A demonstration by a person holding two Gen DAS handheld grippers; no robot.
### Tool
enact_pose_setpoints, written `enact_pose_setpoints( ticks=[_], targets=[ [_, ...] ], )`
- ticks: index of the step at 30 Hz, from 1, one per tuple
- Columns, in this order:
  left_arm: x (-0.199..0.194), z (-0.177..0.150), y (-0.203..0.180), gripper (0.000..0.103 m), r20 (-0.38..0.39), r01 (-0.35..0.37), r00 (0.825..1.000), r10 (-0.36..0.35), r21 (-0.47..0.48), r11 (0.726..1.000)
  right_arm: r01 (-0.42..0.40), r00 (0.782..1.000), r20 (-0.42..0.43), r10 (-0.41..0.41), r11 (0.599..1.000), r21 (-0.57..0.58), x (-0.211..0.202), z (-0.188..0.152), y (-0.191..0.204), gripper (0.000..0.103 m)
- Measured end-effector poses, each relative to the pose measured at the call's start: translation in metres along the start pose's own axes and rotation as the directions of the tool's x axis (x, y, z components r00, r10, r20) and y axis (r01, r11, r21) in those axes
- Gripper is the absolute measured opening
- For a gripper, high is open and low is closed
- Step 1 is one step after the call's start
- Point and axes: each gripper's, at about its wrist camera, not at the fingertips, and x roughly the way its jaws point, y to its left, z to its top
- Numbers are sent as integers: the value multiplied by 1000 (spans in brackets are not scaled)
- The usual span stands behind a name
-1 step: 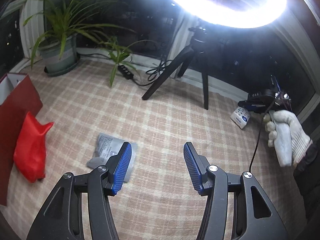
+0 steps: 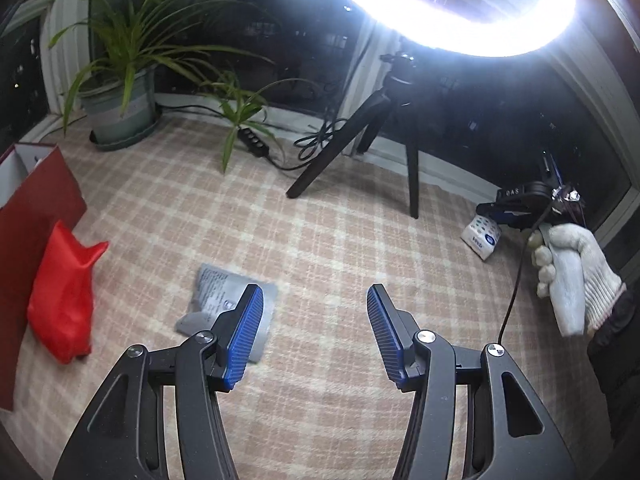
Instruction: Organize soft objects
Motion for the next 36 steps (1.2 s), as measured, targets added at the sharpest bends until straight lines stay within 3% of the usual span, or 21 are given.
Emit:
enact_pose_setpoints(
  ticks=[7,14,19,22,25,27,30,36],
  targets=[
    [-8,-12,21,53,-37,-9,999,10,25,1000,-36,999,-29,34,994,-105,-7,-59,38,24],
    [-10,-31,62,53,-101,14,995,-8,63,998,-44,999,-7,44,979,-199,-14,-127,83,24],
    [-5,-40,87,53,-147,33,989,-22,72,997,-43,999,17,48,971,-237,-20,-157,105,24],
    [-3,-39,96,62,-167,66,985,-52,80,995,-62,998,5,66,964,-257,-24,-169,113,25],
    [0,-37,102,64,-173,98,982,-82,87,991,-12,998,55,26,969,-248,-38,-184,115,43],
    [3,-34,104,64,-171,115,980,-99,88,989,13,993,115,7,985,-171,-49,-192,108,66],
    [9,-30,107,64,-166,127,980,-113,76,989,-15,990,138,22,999,-52,-61,-206,97,67],
    [18,-25,113,64,-166,158,975,-150,32,987,-49,998,26,48,999,16,-46,-212,103,67]
  ],
)
